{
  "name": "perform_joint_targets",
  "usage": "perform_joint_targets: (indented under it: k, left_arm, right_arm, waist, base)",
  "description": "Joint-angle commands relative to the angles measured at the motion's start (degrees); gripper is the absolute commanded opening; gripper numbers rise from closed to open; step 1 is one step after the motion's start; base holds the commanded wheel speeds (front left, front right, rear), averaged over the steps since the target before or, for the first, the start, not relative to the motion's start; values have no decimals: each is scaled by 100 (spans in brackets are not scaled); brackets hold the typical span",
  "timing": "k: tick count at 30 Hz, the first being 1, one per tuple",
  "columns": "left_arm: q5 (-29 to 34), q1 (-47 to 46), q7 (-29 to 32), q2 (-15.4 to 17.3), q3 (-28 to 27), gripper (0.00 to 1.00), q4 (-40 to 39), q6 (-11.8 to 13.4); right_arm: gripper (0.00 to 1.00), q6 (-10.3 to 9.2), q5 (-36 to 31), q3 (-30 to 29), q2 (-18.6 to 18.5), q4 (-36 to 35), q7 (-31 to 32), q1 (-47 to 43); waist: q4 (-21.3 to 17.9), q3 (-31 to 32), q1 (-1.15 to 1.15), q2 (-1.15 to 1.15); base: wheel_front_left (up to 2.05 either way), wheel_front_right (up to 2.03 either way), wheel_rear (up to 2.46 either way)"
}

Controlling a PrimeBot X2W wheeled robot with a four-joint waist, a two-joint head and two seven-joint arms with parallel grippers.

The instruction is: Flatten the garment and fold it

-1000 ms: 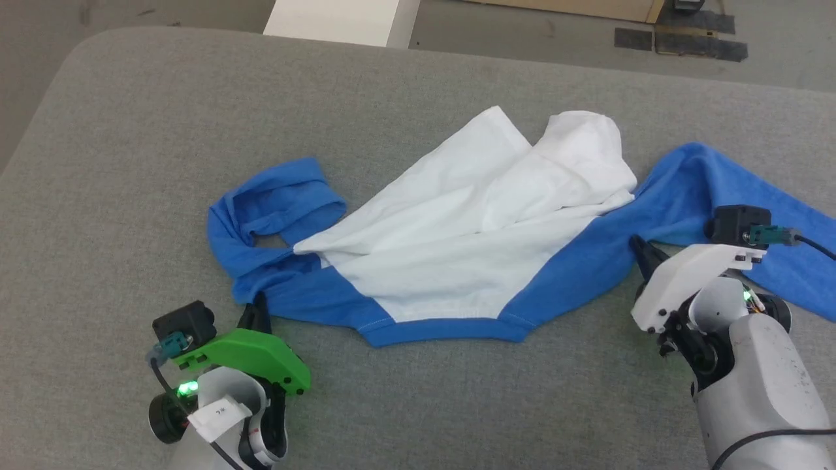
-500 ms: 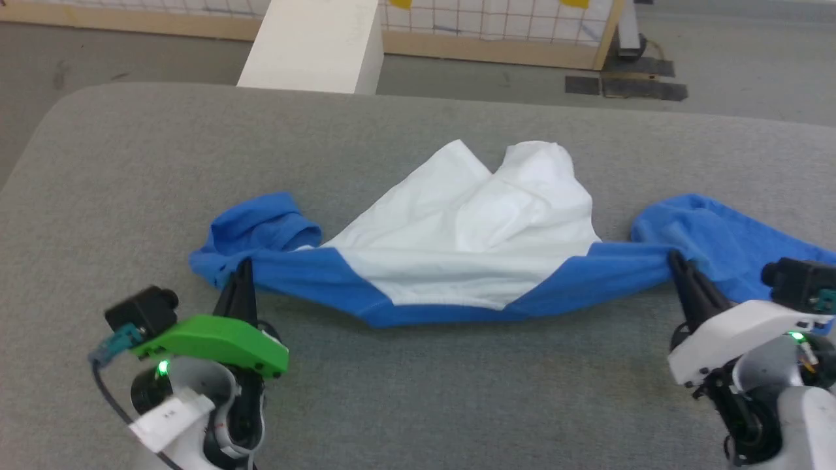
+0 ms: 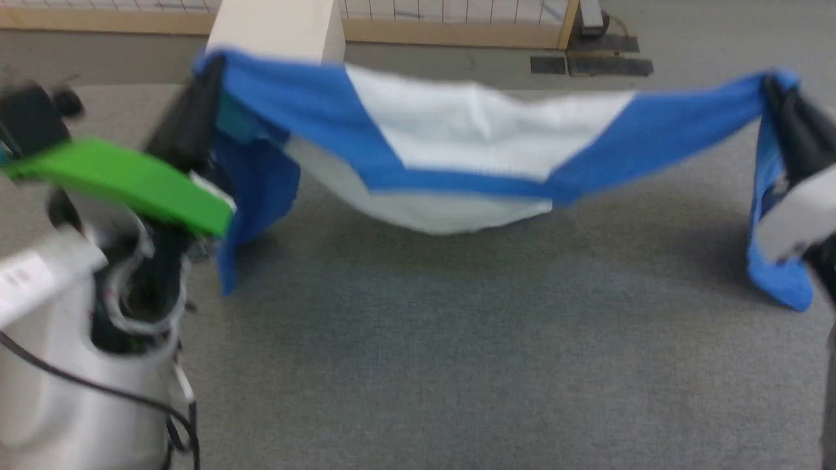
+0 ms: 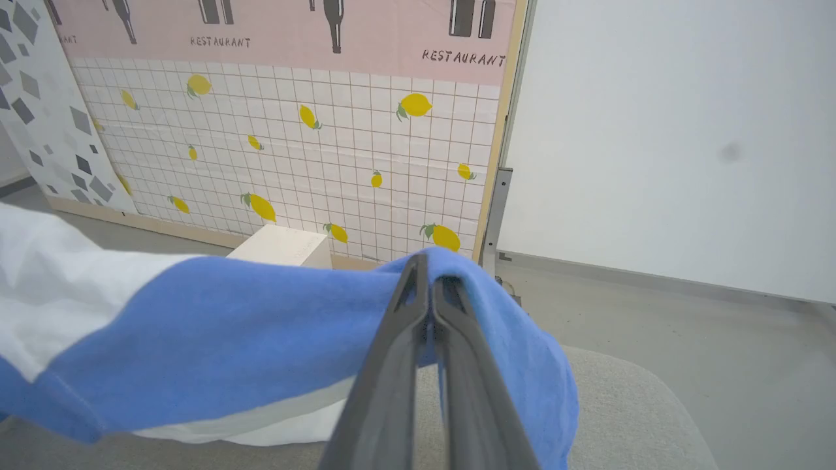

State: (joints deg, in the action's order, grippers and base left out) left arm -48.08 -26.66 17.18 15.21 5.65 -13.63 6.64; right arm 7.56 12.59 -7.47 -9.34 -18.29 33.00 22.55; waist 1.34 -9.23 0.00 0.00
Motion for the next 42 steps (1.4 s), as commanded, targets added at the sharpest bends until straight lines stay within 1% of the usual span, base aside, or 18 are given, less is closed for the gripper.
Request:
perform_joint_targets:
  k: [1, 5, 10, 13, 16, 20, 24, 28, 32, 35, 39, 42]
  left_arm:
    - [-29, -375, 59, 79, -65, 0, 28, 53]
    - [94, -1437, 153, 261, -226, 0, 413, 177]
    - [229, -2759, 1, 328, -434, 0, 1089, 349]
    - [313, -3542, -236, 349, -579, 0, 1507, 421]
    - [370, -4229, -563, 366, -734, 0, 1877, 428]
    - [460, -4959, -1051, 409, -892, 0, 2251, 365]
    - [498, -5440, -1489, 437, -1015, 0, 2542, 254]
    - [428, -5465, -1635, 392, -1021, 0, 2875, 101]
    - [476, -4924, -1581, 414, -869, 0, 3281, -63]
    - [521, -4311, -1499, 435, -746, 0, 3594, -157]
    - [700, -3311, -1288, 540, -486, 0, 3868, -216]
    - [616, -2542, -1137, 473, -428, 0, 3965, -235]
  right_arm:
    - [0, -8, -6, 48, -145, 88, 103, 364]
    - [0, -8, -78, 315, -601, 593, 321, 1568]
    - [0, -8, -282, 646, -927, 1508, 151, 3163]
    - [0, -8, -466, 770, -987, 2048, -116, 4037]
    - [0, -8, -690, 815, -949, 2490, -461, 4794]
    - [0, -8, -1006, 792, -850, 2881, -956, 5630]
    - [0, -8, -1254, 764, -741, 3221, -1467, 6233]
    - [0, -8, -1234, 757, -651, 3587, -1739, 6332]
    - [0, -8, -1012, 876, -638, 3964, -1873, 5891]
    - [0, -8, -731, 989, -626, 4153, -1871, 5299]
    - [0, -8, -325, 1032, -583, 4284, -1668, 4350]
    - [0, -8, -7, 1013, -522, 4227, -1405, 3555]
  waist:
    - [-106, -373, 0, 0]
    - [-212, -907, 0, 0]
    - [-320, -1604, 0, 0]
    - [-377, -1954, 0, 0]
    - [-435, -2202, 0, 0]
    - [-491, -2411, 0, 0]
    - [-518, -2489, 0, 0]
    - [-471, -2461, 0, 0]
    - [-400, -2316, 0, 0]
    - [-348, -2109, 0, 0]
    - [-292, -1743, 0, 0]
    - [-253, -1425, 0, 0]
  base:
    - [0, 0, 0]
    - [0, 0, 0]
    - [0, 0, 0]
    - [0, 0, 0]
    - [0, 0, 0]
    - [0, 0, 0]
    - [0, 0, 0]
    - [0, 0, 0]
    - [0, 0, 0]
    - [0, 0, 0]
    - [0, 0, 0]
    - [0, 0, 0]
